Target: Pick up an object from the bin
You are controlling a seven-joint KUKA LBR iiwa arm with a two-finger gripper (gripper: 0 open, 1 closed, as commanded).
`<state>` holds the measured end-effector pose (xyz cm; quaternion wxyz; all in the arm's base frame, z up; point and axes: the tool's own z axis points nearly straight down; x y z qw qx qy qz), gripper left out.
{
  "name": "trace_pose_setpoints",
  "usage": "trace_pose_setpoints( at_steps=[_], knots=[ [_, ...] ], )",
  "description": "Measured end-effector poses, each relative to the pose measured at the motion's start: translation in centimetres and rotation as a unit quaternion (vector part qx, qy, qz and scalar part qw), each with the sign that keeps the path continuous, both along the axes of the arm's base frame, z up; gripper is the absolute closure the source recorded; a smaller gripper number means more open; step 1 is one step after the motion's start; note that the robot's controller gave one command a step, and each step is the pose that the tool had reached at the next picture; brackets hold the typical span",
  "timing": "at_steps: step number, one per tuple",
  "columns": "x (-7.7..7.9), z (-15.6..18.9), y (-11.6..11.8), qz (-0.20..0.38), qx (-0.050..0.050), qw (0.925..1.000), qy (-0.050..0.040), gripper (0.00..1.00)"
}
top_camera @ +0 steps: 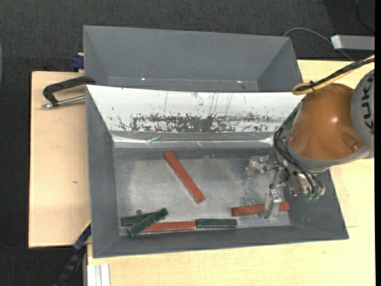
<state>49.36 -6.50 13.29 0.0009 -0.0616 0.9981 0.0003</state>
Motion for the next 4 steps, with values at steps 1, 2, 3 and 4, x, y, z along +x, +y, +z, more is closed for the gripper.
trace_pose_setpoints(
  at_steps=[1, 2, 3, 4],
  knots=[
    [-0.4, -6.6, 0.9, -0.023, 0.001, 0.9997, 0.0036, 0.00],
    [0.0, -6.2, -1.8, -0.007, 0.000, 1.0000, -0.0011, 1.00],
    [0.0, -6.2, -1.8, -0.007, 0.000, 1.0000, -0.0011, 1.00],
    [-0.1, -5.9, -1.7, -0.007, 0.000, 1.0000, 0.0009, 1.00]
  ],
)
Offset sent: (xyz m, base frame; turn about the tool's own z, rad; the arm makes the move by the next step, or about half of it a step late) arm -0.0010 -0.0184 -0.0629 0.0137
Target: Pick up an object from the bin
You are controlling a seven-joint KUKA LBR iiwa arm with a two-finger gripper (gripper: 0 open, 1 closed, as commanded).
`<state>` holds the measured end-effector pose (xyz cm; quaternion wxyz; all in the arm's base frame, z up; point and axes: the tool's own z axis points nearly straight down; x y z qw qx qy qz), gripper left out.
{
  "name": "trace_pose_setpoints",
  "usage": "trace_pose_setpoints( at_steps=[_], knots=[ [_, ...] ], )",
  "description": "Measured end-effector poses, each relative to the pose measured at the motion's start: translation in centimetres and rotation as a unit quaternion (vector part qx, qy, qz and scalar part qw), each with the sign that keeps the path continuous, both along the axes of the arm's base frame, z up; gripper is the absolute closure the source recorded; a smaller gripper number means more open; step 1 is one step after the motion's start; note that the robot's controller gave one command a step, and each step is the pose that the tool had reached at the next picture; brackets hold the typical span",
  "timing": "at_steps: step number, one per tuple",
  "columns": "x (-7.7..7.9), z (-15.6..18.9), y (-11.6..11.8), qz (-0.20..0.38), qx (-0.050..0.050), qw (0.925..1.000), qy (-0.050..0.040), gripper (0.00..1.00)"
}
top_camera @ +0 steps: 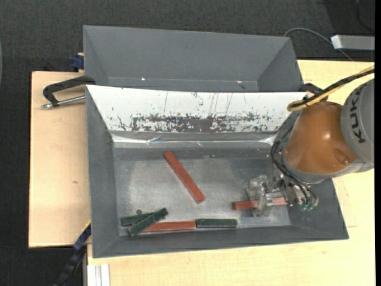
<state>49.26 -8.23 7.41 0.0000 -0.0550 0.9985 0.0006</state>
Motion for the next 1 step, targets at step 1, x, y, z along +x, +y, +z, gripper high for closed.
trace_pose_setpoints(
  at_steps=[1],
  knots=[
    [-0.13, 2.01, 0.04, 0.000, 0.000, 1.0000, 0.0021, 1.00]
  ],
)
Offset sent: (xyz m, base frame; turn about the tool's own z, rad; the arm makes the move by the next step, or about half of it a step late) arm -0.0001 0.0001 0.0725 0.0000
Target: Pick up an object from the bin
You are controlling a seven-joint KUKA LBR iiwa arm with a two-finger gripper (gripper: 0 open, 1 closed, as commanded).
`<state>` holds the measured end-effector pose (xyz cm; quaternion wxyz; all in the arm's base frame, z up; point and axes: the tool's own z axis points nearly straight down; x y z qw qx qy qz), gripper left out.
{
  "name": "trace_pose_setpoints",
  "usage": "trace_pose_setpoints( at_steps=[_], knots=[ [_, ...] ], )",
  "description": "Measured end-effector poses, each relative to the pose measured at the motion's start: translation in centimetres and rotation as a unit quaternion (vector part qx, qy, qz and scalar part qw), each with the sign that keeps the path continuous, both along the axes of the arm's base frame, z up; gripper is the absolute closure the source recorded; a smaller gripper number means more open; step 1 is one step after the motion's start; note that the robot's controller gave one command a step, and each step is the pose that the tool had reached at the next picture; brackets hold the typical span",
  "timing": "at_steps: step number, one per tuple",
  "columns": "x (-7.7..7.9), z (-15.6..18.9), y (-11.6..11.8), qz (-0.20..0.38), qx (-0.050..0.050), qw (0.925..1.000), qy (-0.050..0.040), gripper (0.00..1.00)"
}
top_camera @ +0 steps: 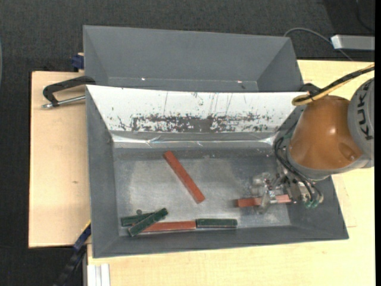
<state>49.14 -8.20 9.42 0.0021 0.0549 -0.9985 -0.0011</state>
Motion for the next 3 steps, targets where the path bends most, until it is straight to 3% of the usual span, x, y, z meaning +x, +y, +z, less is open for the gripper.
trace_pose_setpoints(
  at_steps=[3],
  knots=[
    [0.2, 4.8, 0.0, 0.000, -0.001, 1.0000, -0.0047, 1.00]
  ],
)
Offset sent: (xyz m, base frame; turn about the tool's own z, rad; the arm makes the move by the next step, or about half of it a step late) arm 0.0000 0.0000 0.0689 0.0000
